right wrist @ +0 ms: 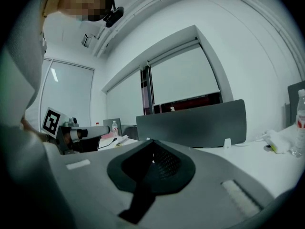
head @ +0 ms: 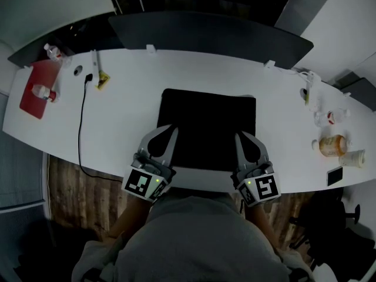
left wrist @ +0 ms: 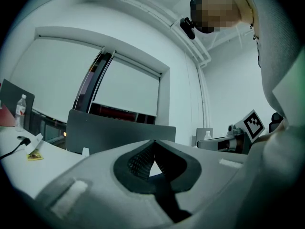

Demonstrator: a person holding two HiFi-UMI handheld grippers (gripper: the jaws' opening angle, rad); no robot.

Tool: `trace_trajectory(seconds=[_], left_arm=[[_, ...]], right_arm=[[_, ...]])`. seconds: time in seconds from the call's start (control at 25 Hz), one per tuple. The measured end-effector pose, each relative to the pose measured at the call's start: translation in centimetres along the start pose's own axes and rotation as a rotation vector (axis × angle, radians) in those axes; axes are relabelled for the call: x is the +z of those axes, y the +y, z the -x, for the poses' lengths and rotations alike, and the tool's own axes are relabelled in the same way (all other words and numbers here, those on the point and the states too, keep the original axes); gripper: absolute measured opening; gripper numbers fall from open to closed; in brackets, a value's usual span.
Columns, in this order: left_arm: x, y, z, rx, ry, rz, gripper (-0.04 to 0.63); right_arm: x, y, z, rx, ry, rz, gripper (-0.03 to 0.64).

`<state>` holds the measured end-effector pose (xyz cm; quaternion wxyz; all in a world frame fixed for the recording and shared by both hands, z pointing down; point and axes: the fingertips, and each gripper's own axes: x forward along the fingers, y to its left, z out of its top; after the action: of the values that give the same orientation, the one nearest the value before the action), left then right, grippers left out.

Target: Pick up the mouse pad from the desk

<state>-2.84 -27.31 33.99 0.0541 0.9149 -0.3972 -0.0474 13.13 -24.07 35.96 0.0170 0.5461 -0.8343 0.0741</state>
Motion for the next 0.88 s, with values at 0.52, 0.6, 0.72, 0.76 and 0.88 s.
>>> trace_trajectory(seconds=[0.52, 0.6, 0.72, 0.76, 0.88], left_arm=[[-5.6, 3.5, 1.3, 0.144, 0.174, 0.002, 0.102], [-6.8, 4.5, 1.5, 0.181, 0.220, 0.010, 0.159], [-8.5, 5.5, 1.7, 0.218, 0.284, 0.016, 0.214], [-9.0, 5.8, 1.8, 0.225, 0.302, 0.014, 0.221], [-10.9, 6.6, 2.0, 0.245, 0.359, 0.017, 0.243]], right_arm=[[-2.9, -2.5, -0.2, -0.005, 0.065, -0.016, 0.050], [-3.9, -3.2, -0.2, -0.023, 0.096, -0.021, 0.102], [-5.4, -4.4, -0.1, -0.052, 0.132, -0.026, 0.143], [-5.8, -4.8, 0.0, -0.058, 0.143, -0.026, 0.157], [-7.2, -6.0, 0.1, -0.079, 0.178, -0.027, 0.203]])
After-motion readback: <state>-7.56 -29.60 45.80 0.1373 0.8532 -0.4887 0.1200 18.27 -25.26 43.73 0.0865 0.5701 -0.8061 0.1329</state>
